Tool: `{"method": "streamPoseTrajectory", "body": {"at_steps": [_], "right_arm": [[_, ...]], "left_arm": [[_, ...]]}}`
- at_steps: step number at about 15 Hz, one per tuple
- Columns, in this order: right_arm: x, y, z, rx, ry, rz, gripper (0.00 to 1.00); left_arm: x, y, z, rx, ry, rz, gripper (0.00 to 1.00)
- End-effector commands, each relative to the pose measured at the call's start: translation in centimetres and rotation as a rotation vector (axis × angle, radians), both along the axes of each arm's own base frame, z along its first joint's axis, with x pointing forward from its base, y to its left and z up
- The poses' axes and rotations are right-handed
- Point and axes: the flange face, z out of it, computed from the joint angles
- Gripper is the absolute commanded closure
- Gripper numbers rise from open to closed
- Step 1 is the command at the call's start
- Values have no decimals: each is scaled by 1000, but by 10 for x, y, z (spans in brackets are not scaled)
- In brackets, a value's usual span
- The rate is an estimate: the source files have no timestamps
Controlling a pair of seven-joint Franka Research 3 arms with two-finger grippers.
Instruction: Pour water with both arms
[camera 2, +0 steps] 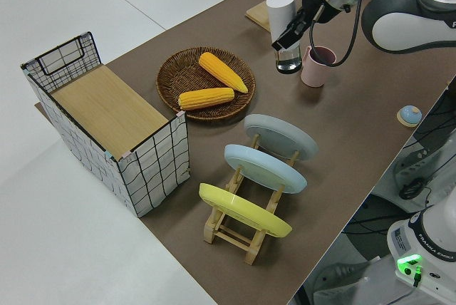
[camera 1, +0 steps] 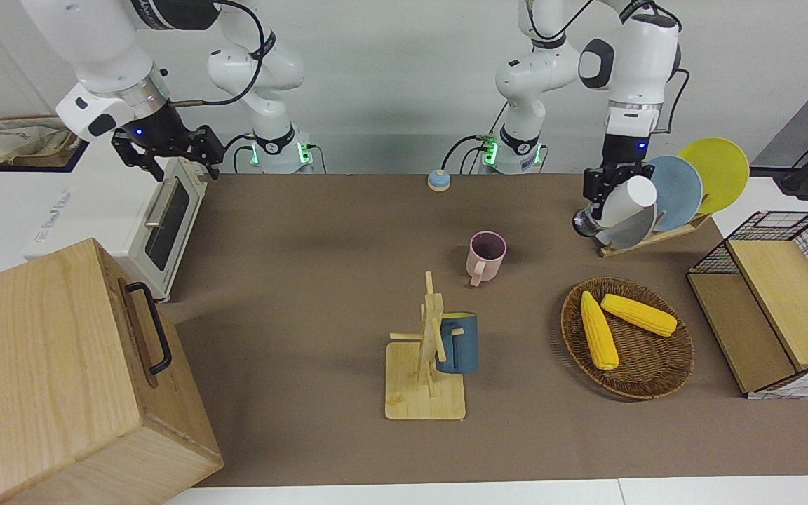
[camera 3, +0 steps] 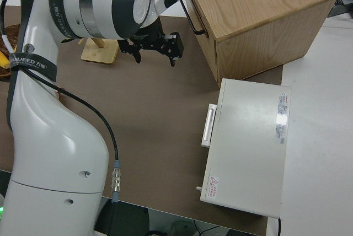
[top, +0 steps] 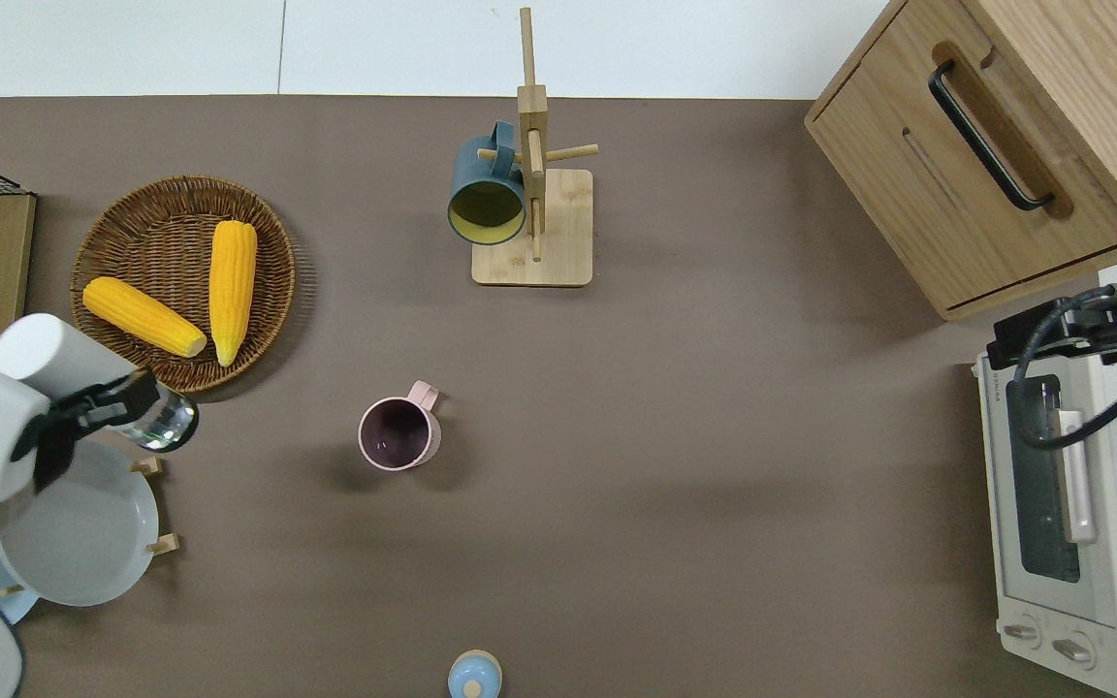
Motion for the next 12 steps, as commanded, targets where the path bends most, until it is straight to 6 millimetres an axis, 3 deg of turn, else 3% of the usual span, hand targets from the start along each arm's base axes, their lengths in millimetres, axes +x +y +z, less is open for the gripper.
{"method": "streamPoseTrajectory", "body": {"at_steps": [1, 6, 9, 12], "right_arm": [[-6, 0, 1, 13, -2, 17, 7], [-6, 0, 1, 13, -2, 17, 7], [-6, 0, 1, 13, -2, 17, 7], [-6, 0, 1, 13, -2, 17, 7]], "left_arm": [[30, 47, 53, 31, -96, 14, 1000], [65, 132, 99, 81, -172, 13, 1000], [77, 169, 96, 95, -166, -5, 1000], [86, 213, 106, 114, -190, -2, 1000]]}}
